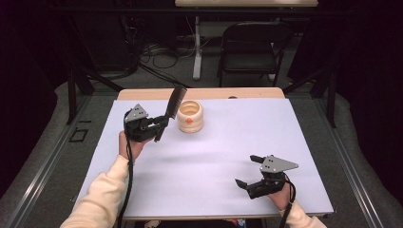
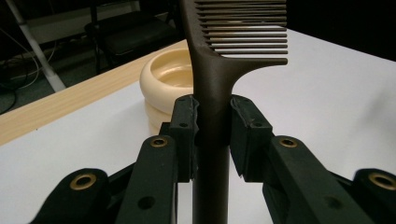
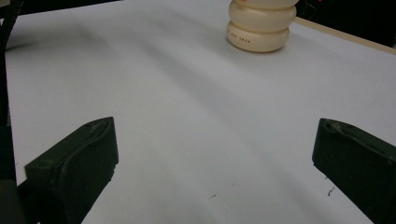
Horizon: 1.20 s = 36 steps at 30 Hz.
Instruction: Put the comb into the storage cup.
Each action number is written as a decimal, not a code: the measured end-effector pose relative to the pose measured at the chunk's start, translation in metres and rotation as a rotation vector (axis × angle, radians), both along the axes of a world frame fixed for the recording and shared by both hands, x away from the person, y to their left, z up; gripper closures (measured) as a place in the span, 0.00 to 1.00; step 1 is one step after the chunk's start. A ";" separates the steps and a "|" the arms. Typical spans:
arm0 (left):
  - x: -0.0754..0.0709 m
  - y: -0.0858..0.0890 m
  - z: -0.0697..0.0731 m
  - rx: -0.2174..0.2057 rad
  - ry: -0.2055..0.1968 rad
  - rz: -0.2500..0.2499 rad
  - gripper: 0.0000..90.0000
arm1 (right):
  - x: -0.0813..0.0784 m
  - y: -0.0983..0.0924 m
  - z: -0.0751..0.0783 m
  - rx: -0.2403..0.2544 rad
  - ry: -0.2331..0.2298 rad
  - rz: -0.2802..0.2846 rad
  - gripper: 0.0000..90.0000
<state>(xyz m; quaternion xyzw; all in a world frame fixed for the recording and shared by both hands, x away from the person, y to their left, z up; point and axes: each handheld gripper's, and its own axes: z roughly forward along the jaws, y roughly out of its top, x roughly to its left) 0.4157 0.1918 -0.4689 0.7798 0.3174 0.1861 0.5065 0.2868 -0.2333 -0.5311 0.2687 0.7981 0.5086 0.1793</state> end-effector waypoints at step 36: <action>0.032 -0.017 0.016 -0.029 -0.019 0.031 0.80 | 0.000 -0.001 0.000 0.007 0.000 -0.003 0.00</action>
